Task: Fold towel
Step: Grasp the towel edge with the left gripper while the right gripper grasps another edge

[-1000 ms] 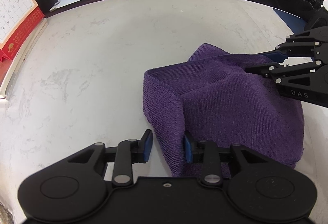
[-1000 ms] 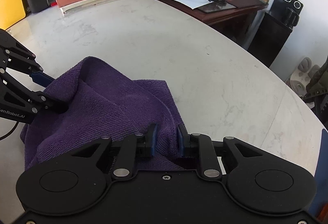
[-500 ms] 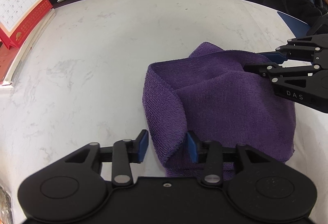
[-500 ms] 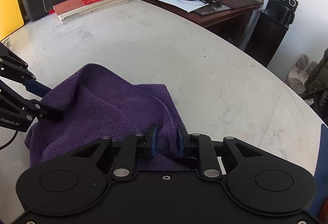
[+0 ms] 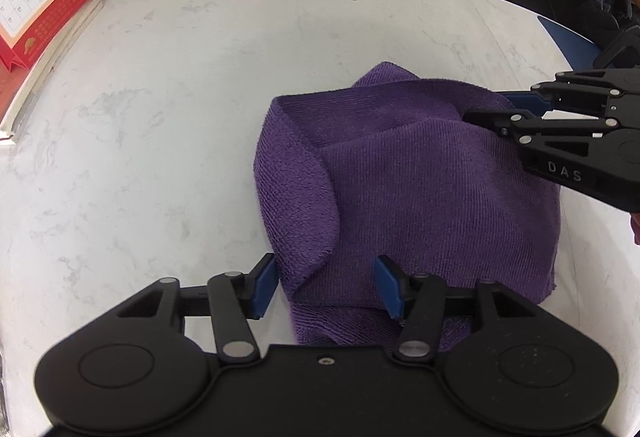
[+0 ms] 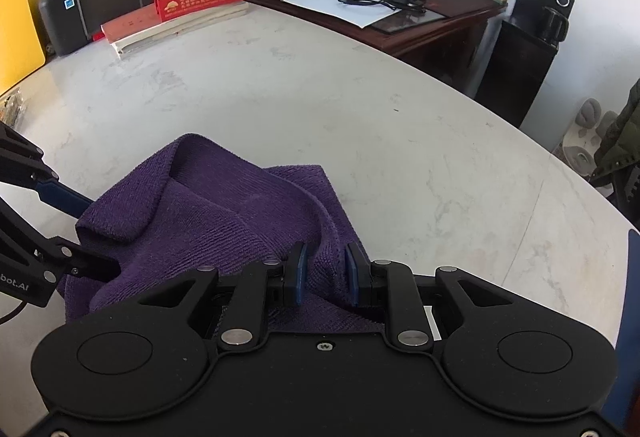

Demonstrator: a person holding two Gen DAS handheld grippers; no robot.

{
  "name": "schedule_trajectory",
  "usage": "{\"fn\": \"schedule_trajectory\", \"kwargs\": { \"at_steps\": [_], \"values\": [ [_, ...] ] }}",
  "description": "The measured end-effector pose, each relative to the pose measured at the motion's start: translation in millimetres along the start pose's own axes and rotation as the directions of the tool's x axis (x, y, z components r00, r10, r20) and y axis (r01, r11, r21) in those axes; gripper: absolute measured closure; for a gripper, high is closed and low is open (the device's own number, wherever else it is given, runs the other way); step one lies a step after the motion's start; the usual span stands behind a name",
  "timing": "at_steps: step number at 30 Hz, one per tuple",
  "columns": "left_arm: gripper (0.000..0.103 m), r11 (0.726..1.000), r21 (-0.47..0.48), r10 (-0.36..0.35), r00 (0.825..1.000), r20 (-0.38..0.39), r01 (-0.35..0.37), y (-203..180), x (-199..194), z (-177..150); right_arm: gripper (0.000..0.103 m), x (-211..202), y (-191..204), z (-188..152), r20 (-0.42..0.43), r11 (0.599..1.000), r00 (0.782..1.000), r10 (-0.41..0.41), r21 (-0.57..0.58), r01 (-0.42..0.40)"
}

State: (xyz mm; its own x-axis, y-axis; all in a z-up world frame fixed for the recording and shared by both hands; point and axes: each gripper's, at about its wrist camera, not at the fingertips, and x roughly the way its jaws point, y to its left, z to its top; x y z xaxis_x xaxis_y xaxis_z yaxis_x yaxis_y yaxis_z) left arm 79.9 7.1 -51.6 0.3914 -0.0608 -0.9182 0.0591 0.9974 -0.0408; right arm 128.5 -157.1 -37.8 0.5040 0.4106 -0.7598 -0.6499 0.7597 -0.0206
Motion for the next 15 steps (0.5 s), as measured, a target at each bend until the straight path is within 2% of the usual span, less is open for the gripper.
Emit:
{"fn": "schedule_trajectory", "kwargs": {
  "at_steps": [5, 9, 15],
  "values": [
    [0.081, 1.000, 0.006, -0.016, 1.000, 0.008, 0.016, 1.4, 1.2, -4.1, 0.083, -1.0, -1.2, -1.1, 0.002, 1.000, 1.000, 0.000, 0.008, 0.000],
    [0.093, 1.000, -0.006, -0.022, 0.999, 0.024, 0.023, 4.9, -3.7, -6.5, 0.083, -3.3, 0.1, -0.1, 0.012, 1.000, 1.000, -0.001, 0.013, 0.001],
    [0.098, 0.999, -0.009, -0.032, 0.998, 0.062, 0.033, 3.9, -18.0, -13.5, 0.083, -13.2, 1.4, 1.0, 0.041, 1.000, 0.999, -0.009, 0.016, 0.009]
  ]
}}
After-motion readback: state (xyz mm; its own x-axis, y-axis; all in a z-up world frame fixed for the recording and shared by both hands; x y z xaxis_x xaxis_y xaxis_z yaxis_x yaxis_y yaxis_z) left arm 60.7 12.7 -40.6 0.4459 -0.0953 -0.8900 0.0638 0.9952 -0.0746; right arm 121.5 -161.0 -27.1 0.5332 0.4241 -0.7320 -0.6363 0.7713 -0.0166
